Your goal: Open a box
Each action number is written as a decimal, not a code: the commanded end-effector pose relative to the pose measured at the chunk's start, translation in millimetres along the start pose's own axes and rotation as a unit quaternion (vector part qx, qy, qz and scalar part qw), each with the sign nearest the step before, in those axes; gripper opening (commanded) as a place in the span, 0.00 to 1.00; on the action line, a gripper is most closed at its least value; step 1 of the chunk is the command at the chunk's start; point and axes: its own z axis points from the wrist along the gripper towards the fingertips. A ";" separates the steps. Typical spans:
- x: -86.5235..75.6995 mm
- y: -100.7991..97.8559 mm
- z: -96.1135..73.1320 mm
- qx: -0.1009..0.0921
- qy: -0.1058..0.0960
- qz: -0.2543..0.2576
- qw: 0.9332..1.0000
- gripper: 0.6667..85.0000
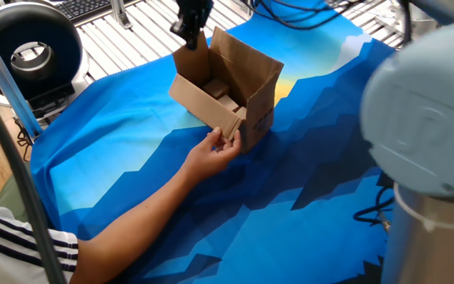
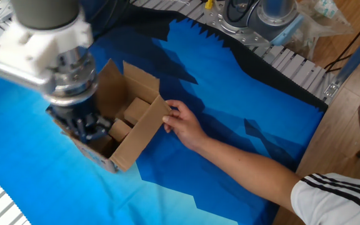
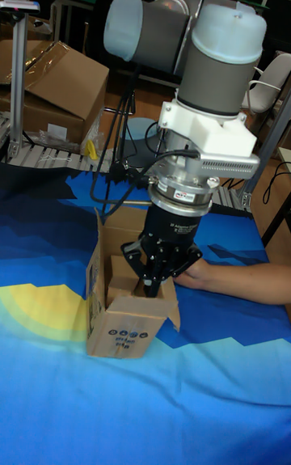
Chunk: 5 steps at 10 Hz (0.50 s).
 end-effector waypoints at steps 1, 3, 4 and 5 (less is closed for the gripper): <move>-28.1 2.0 11.4 -0.006 -0.008 -0.004 1.000 0.01; -38.1 4.6 21.9 -0.002 -0.012 -0.006 1.000 0.01; -43.8 5.6 31.7 -0.004 -0.020 -0.009 1.000 0.01; -47.0 4.0 41.0 -0.001 -0.025 -0.013 1.000 0.01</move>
